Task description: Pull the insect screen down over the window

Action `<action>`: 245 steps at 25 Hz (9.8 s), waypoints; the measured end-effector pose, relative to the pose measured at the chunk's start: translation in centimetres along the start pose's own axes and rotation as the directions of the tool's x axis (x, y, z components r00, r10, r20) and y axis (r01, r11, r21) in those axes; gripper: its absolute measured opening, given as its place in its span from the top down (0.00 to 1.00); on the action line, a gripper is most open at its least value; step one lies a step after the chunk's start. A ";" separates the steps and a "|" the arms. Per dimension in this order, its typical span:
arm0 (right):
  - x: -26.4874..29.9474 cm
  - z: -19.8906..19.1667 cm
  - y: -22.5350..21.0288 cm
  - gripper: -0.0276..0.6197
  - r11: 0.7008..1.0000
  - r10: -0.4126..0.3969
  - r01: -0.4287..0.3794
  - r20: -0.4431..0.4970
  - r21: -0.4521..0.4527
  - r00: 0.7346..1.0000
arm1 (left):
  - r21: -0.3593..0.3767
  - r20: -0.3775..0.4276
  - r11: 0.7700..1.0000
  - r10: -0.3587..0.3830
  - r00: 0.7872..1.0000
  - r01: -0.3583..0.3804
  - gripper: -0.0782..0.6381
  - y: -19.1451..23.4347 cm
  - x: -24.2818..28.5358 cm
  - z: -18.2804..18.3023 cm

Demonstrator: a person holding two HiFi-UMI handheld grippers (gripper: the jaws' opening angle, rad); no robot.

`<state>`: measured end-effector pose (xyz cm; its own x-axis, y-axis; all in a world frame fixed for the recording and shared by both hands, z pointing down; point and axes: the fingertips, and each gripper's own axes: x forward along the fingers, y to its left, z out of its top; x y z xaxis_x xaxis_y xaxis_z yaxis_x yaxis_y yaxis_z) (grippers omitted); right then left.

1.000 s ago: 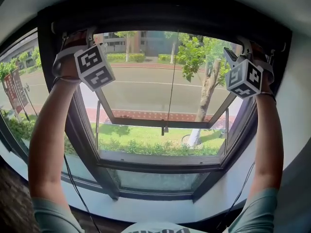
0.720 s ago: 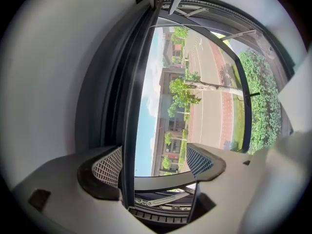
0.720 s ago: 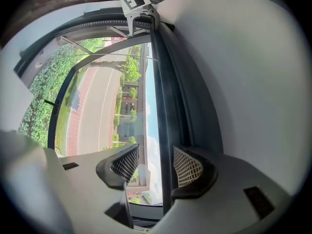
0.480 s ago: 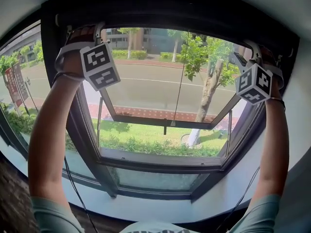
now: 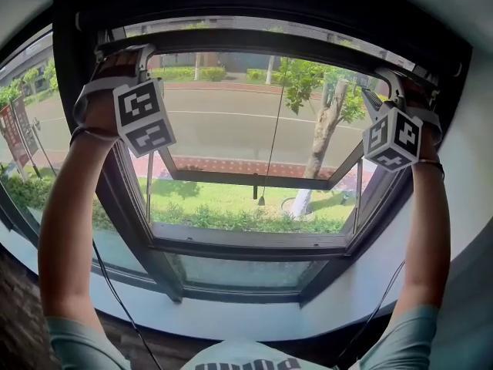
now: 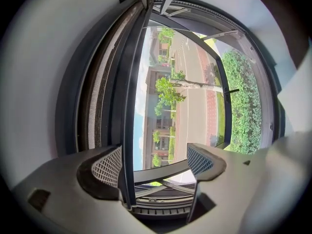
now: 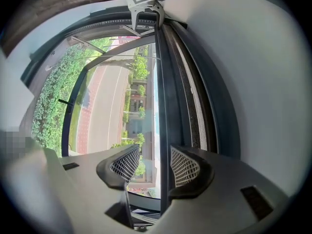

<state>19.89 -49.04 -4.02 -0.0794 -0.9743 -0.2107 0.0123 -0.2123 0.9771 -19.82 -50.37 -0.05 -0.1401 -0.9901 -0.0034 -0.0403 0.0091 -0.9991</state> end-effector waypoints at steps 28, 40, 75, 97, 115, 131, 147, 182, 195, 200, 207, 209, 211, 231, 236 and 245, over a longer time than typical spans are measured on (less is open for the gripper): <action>-2.6 -0.3 11.0 0.65 0.980 0.200 -0.200 -0.018 0.002 0.980 | 0.002 0.014 0.996 -0.094 0.995 0.094 0.33 -11.2 -0.2 0.2; -4.3 -0.1 18.0 0.65 0.957 0.289 -0.289 -0.017 -0.008 0.957 | -0.006 0.020 0.985 -0.172 0.985 0.172 0.33 -18.4 -0.8 0.0; -6.5 -0.1 26.0 0.65 0.914 0.405 -0.406 -0.045 -0.019 0.913 | 0.012 0.042 0.969 -0.248 0.968 0.247 0.33 -26.8 -1.9 -0.4; -8.7 0.1 35.9 0.65 0.869 0.492 -0.495 -0.069 -0.031 0.868 | 0.032 0.027 0.931 -0.364 0.931 0.363 0.33 -36.9 -2.0 -0.6; -9.8 0.0 41.6 0.65 0.867 0.496 -0.498 -0.083 0.002 0.864 | 0.012 0.033 0.919 -0.394 0.918 0.394 0.32 -42.8 -1.9 -0.5; -11.5 0.2 48.0 0.65 0.826 0.561 -0.563 -0.103 0.008 0.821 | 0.010 0.003 0.889 -0.459 0.889 0.459 0.32 -49.0 -2.4 -1.0; -12.8 0.4 52.8 0.65 0.808 0.585 -0.589 -0.121 0.004 0.802 | 0.017 -0.028 0.857 -0.514 0.857 0.514 0.33 -54.1 -2.9 -1.4; -16.1 0.7 64.3 0.65 0.704 0.706 -0.710 -0.132 0.023 0.696 | 0.024 -0.078 0.757 -0.650 0.756 0.653 0.33 -65.4 -4.5 -1.7; -17.4 1.2 65.4 0.65 0.636 0.764 -0.772 -0.151 0.013 0.627 | 0.010 -0.079 0.725 -0.686 0.724 0.688 0.33 -67.2 -5.3 -2.1; -16.5 1.0 65.8 0.65 0.698 0.707 -0.716 -0.158 0.003 0.689 | 0.037 -0.105 0.792 -0.604 0.790 0.610 0.34 -67.4 -4.0 -2.1; -17.0 0.9 67.2 0.65 0.819 0.561 -0.574 -0.216 0.001 0.799 | -0.066 -0.082 0.846 -0.532 0.842 0.528 0.35 -67.9 -4.3 -1.5; -16.6 0.9 67.0 0.65 0.836 0.534 -0.548 -0.235 0.005 0.812 | -0.055 -0.070 0.853 -0.522 0.850 0.519 0.35 -67.8 -4.1 -1.6; -15.7 0.8 66.4 0.65 0.848 0.513 -0.530 -0.233 -0.014 0.826 | -0.055 -0.062 0.863 -0.505 0.861 0.502 0.37 -67.1 -3.6 -1.5; -14.5 1.6 65.8 0.64 0.920 0.382 -0.391 -0.239 0.012 0.893 | -0.019 -0.104 0.946 -0.324 0.940 0.324 0.36 -66.4 -2.0 -2.5; -15.3 1.9 65.2 0.64 0.856 0.509 -0.517 -0.191 0.007 0.839 | -0.102 -0.143 0.889 -0.456 0.878 0.446 0.36 -66.3 -2.9 -1.8; -15.3 2.3 64.7 0.64 0.841 0.539 -0.537 -0.171 0.061 0.825 | -0.100 -0.147 0.867 -0.498 0.854 0.488 0.37 -65.4 -3.5 -1.7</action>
<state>19.57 -47.72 62.50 0.1115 -0.9309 0.3480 -0.0080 0.3493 0.9370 -18.33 -47.24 65.37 -0.2454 -0.8299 0.5011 -0.2027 -0.4615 -0.8637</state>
